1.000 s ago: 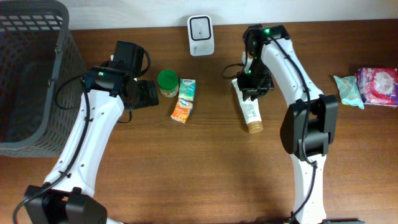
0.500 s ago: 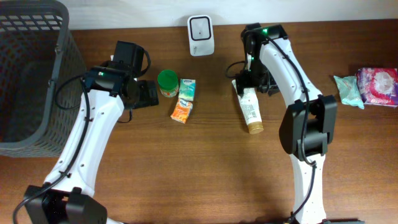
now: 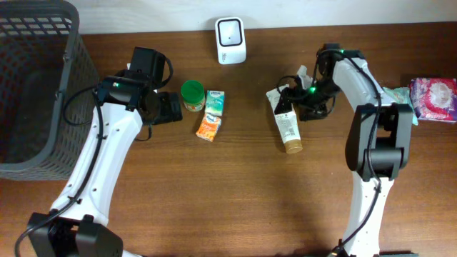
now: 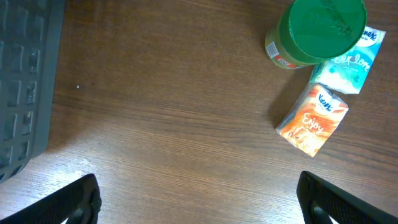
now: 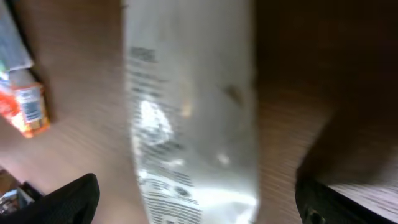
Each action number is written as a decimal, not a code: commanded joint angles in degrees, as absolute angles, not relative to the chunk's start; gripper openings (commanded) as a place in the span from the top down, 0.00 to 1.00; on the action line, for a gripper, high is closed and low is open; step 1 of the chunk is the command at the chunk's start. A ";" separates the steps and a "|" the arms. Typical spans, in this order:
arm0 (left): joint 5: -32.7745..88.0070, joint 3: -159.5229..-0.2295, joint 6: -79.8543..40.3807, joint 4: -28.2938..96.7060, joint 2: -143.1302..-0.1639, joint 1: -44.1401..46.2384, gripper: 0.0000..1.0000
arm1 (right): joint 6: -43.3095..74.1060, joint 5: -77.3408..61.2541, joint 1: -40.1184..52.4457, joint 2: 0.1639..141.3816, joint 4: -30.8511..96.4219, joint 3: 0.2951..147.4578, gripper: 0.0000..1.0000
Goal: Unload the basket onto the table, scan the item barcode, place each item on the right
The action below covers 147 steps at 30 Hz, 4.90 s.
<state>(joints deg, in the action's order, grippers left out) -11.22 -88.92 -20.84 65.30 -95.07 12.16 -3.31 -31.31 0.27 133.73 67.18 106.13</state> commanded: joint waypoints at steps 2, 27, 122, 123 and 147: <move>-11.84 -89.01 -21.41 65.23 -94.91 12.32 0.01 | -3.79 -32.36 2.24 135.50 64.62 101.03 0.48; -11.84 -89.01 -21.41 65.23 -94.91 12.32 0.01 | 28.27 33.65 20.01 135.44 72.05 112.09 0.92; -11.84 -89.01 -21.41 65.23 -94.91 12.32 0.01 | 13.76 24.95 -0.03 124.42 56.77 126.54 0.96; -11.84 -89.01 -21.41 65.23 -94.91 12.32 0.01 | 13.76 24.91 -3.11 124.53 60.25 126.54 0.96; -11.84 -89.01 -21.41 65.23 -94.91 12.32 0.01 | 38.41 -0.89 -40.75 127.98 59.31 112.55 0.96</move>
